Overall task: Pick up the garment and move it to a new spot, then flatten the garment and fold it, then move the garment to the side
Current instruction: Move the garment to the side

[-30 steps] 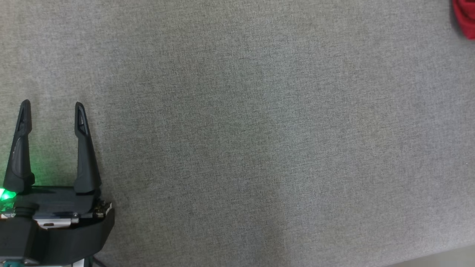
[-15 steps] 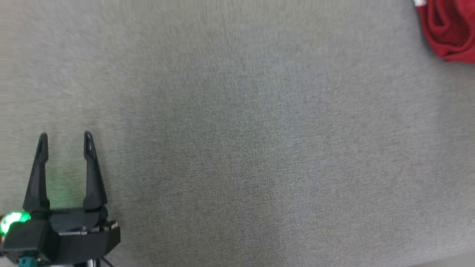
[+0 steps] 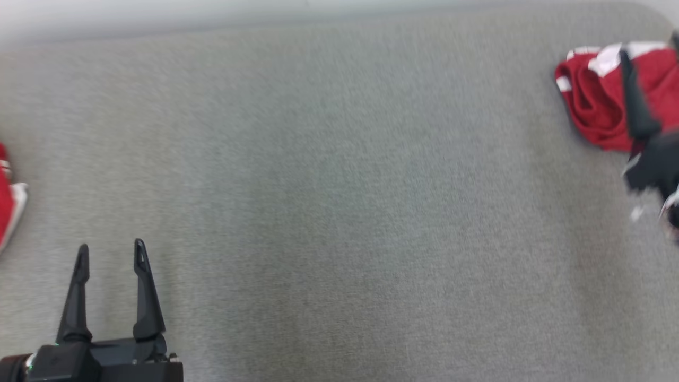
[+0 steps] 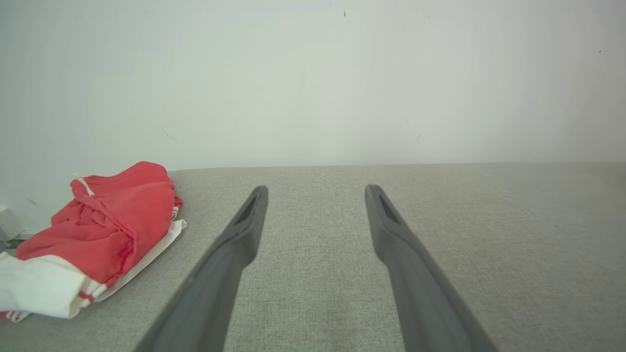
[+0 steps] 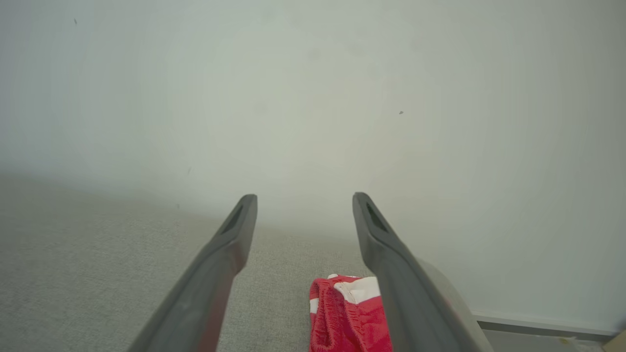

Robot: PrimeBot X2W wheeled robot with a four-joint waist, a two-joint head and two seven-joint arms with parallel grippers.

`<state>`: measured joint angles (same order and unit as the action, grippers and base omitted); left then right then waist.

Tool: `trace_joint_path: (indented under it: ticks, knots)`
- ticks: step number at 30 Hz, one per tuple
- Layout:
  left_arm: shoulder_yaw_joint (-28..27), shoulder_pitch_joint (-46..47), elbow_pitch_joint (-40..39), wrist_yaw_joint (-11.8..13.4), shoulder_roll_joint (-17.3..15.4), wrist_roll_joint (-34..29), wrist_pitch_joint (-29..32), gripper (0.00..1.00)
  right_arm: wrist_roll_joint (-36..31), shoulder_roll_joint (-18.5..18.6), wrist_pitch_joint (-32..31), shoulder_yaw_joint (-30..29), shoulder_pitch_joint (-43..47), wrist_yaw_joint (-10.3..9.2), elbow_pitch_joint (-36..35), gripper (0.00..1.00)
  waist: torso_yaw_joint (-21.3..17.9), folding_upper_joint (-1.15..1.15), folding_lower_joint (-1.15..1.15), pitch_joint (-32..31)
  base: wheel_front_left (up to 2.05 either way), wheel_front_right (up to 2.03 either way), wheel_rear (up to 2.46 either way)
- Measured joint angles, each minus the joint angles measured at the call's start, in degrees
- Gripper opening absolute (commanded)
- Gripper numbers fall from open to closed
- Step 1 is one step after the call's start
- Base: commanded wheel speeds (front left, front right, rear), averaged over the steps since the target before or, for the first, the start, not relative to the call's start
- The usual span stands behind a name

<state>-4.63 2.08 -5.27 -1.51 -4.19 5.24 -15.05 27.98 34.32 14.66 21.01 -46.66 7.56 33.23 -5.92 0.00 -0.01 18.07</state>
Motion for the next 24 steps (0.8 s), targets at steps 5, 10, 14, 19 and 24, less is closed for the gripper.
trace_joint_path:
  ticks: [5, 10, 14, 19, 24]
  knots:
    - [0.2, -1.0, 1.1, 0.1, 0.5, 0.4, 0.0, 1.0, -1.2, -3.2, 0.1, -4.7, 10.5, 0.0, -5.7, 1.0, 1.6, 0.0, 0.0, -3.6, 0.0, 0.0, 0.0]
    - [0.0, -1.9, 1.8, 0.0, 0.7, 0.5, 0.0, 1.0, -3.1, -7.9, 0.2, -9.6, 19.8, 0.0, -11.5, 1.0, 2.6, 0.0, -0.01, -6.4, 0.0, 0.0, 0.0]
    - [0.1, -2.0, 2.4, 0.0, 0.9, 0.5, 0.0, 1.0, -5.1, -11.9, 0.1, -12.7, 26.9, 0.0, -15.4, 1.0, 3.2, 0.0, 0.0, -7.9, 0.0, 0.0, 0.0]
    - [0.0, -2.0, 3.3, -0.5, 1.0, 0.6, 0.0, 1.0, -7.0, -16.7, 0.1, -16.1, 33.4, 0.0, -19.3, 1.0, 3.8, 0.0, 0.01, -8.8, 0.0, 0.0, 0.0]
    - [-0.1, -2.1, 4.2, -0.7, 1.1, 0.5, 0.0, 1.0, -8.7, -19.9, 0.1, -17.3, 38.9, 0.0, -21.9, 1.0, 4.0, 0.0, 0.01, -9.6, 0.0, 0.0, 0.0]
